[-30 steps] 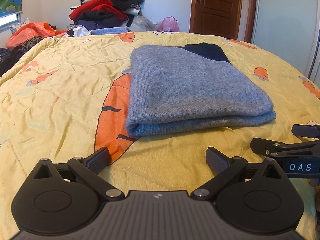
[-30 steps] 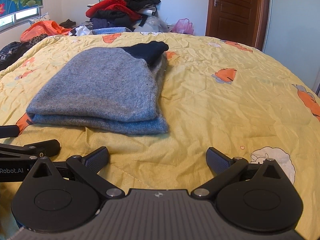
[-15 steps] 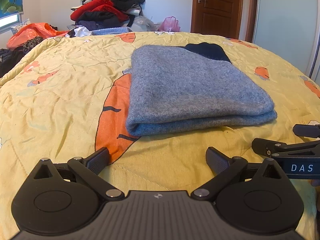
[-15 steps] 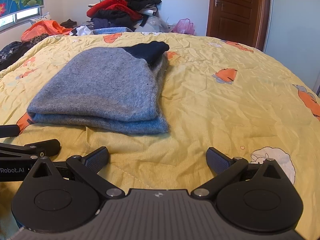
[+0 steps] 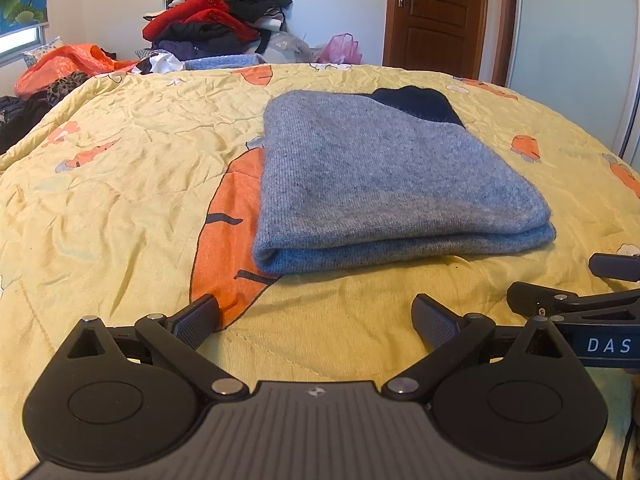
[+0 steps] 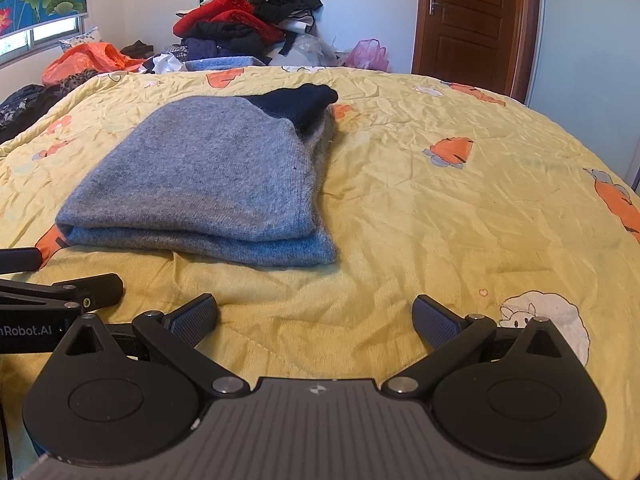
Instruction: Fold small clothes
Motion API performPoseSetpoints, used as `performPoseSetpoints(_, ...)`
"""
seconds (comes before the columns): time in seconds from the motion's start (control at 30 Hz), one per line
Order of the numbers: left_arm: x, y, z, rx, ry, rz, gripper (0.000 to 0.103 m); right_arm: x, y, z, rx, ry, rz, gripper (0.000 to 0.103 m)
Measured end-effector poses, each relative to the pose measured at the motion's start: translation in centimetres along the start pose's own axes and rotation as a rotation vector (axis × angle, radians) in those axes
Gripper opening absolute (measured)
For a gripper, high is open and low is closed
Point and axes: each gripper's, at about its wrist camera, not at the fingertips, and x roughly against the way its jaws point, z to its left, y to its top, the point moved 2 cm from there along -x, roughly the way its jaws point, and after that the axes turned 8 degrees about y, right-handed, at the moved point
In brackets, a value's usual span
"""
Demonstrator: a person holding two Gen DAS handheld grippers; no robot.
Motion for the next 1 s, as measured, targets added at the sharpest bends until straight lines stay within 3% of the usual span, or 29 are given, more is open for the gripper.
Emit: performPoseSetpoints(1.0, -0.04, -0.02, -0.03, 0.0, 0.0, -0.002, 0.103, 0.14, -0.15, 0.22, -0.001, 0.003, -0.003, 0.103)
